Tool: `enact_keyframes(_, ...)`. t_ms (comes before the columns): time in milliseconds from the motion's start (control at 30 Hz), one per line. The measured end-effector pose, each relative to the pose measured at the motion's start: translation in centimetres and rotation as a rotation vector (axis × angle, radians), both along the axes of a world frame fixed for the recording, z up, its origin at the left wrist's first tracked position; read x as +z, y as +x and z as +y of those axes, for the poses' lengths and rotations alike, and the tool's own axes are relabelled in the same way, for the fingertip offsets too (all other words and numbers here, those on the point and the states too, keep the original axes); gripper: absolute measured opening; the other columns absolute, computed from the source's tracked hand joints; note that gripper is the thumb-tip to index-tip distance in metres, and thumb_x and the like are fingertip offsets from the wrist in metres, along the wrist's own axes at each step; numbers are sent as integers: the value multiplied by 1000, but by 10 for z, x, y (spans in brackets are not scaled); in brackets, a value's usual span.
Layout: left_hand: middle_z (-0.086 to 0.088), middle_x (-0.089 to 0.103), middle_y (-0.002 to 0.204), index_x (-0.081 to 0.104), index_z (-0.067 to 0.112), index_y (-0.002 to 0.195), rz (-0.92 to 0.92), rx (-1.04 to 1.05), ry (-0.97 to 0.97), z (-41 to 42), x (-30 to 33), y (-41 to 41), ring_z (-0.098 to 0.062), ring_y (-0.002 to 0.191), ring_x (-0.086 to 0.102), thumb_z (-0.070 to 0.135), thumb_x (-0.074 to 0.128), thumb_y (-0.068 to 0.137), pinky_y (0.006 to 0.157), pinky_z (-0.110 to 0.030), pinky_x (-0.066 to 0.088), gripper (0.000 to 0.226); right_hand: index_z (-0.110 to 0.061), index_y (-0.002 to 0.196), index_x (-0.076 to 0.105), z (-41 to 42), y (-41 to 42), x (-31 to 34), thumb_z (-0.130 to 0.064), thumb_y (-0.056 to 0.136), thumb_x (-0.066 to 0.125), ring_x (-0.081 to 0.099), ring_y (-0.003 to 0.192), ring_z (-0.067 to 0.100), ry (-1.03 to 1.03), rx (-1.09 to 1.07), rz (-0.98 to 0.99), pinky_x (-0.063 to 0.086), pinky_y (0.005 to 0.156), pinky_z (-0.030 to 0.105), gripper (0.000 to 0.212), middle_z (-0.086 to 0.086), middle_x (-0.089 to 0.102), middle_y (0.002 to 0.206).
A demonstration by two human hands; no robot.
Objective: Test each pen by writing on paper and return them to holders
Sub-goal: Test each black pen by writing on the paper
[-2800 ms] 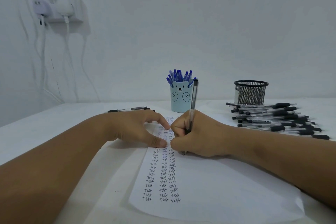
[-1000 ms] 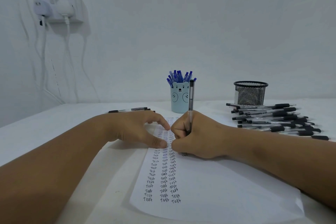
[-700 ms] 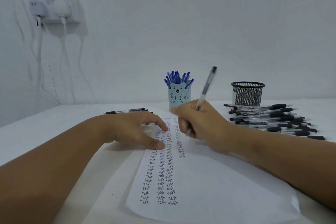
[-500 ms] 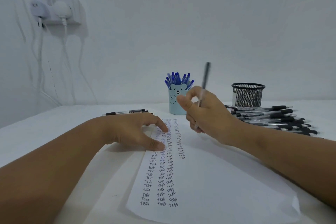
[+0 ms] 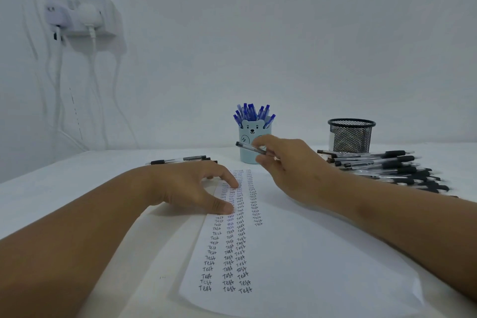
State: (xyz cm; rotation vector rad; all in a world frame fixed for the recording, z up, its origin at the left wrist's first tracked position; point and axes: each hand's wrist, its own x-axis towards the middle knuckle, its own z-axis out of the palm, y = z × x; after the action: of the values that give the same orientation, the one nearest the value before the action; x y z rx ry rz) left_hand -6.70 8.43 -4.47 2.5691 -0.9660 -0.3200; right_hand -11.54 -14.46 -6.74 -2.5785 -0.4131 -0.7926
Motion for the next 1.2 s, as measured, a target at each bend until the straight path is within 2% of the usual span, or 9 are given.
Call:
enact_keyframes(67,37,42,116,60,50,121,-2,3,5,0,0,0,20,107,36,50,80,78,101,-21,30,47,-22,104,63,0,-2,-2,-29,103,51,53,75,6,-13,13,-16,47,73,33,14,-5,63,87)
enact_keyframes(167,37,43,118,60,51,121,0,6,6,0,0,1,16,111,38,52,80,77,103,-22,30,48,-20,98,66,-1,-1,-2,-30,103,52,55,80,11,-46,12,5,48,77,35,18,-5,65,89)
enact_keyframes(400,36,43,119,61,49,121,13,2,-7,0,1,0,16,111,38,50,80,78,102,-22,29,47,-21,95,66,-1,1,-1,-27,101,56,54,79,4,-39,7,7,46,74,28,14,-8,64,88)
enact_keyframes(600,38,40,116,60,49,122,16,11,-1,0,2,-3,17,107,37,49,79,80,101,-22,28,47,-20,94,66,-1,1,-1,-28,101,56,56,81,8,-54,18,5,49,77,33,14,-8,64,87)
enact_keyframes(767,36,42,118,61,48,121,12,12,-21,0,0,-2,18,110,38,49,79,80,100,-22,30,44,-19,104,72,-3,5,-1,-27,100,60,52,87,10,-67,5,2,44,82,28,15,-6,57,99)
enact_keyframes(900,33,43,124,63,50,116,-16,36,-33,1,-4,2,2,124,42,54,75,83,107,-25,31,35,-17,119,71,-3,8,4,-19,101,59,56,98,17,-150,-53,79,45,89,30,22,-1,57,109)
enact_keyframes(967,33,46,126,65,49,112,-63,48,-48,-1,-6,4,6,122,43,55,73,83,107,-25,33,30,-23,124,68,-6,6,9,-17,102,58,54,97,13,-165,-65,122,46,91,31,25,-3,56,111)
enact_keyframes(1067,35,49,124,68,46,105,-131,71,-89,-5,-10,5,16,113,43,56,73,83,100,-23,34,25,-26,118,67,-15,5,20,-19,101,57,52,97,14,-251,-139,209,46,90,32,21,-7,50,107)
enact_keyframes(1200,33,51,122,67,43,102,-189,81,-83,-10,-12,4,13,97,48,54,71,85,84,-20,35,21,-23,108,70,-36,0,42,-11,96,58,60,100,19,-391,-295,284,52,85,35,21,-7,55,101)
